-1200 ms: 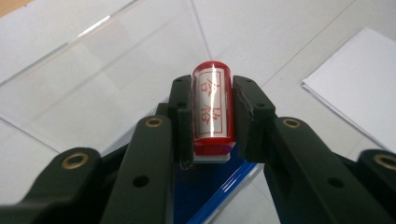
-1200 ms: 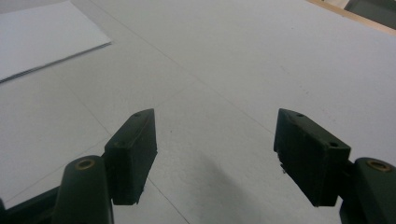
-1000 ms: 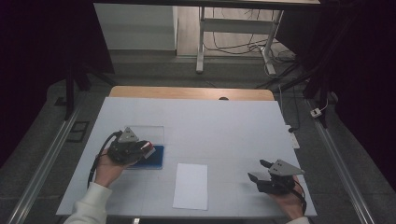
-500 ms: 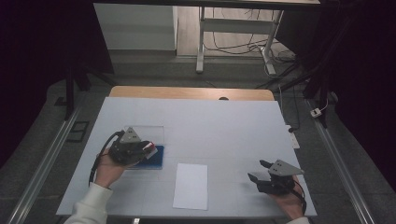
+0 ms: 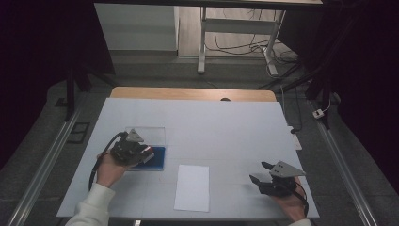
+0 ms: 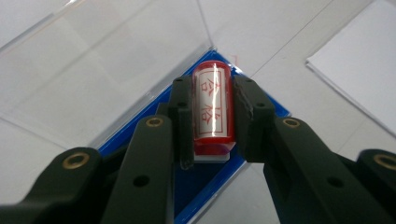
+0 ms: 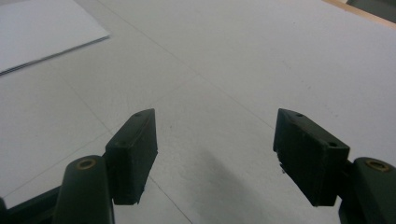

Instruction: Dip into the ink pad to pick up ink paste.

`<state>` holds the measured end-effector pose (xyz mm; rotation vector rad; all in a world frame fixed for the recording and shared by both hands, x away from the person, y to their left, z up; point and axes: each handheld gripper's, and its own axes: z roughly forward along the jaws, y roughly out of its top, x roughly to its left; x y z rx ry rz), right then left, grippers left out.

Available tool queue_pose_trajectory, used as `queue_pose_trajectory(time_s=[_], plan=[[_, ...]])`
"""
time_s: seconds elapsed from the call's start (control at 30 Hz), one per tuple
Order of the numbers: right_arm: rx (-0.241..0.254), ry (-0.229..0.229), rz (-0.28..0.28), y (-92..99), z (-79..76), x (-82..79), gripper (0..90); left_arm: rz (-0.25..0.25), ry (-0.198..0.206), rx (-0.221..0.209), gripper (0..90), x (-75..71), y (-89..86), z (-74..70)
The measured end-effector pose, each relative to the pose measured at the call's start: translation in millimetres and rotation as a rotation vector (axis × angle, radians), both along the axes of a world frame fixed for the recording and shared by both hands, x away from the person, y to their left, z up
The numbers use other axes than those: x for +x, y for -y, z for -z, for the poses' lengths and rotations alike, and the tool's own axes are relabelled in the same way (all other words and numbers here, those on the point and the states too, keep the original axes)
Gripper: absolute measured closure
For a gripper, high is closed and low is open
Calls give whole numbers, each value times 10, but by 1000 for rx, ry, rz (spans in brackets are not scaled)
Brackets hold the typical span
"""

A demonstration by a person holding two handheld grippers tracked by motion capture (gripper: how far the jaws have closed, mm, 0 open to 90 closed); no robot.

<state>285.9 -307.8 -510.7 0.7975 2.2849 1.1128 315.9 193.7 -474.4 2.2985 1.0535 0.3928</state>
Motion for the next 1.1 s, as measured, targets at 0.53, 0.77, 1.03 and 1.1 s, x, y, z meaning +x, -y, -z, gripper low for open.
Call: queue_pose_trajectory(time_s=[0.53, 0.77, 1.03, 1.1], plan=[[-6, -1, 2, -1, 7, 1, 299, -22, -1, 27, 711, 40, -15, 115], [-9, -3, 2, -1, 5, 1, 299, -23, -12, 32, 711, 43, -23, 123], [-12, -1, 6, -3, 3, -2, 299, -22, -38, 45, 713, 72, -12, 111], [-9, -2, 2, -3, 5, 1, 299, -22, -53, 51, 714, 88, -6, 109]])
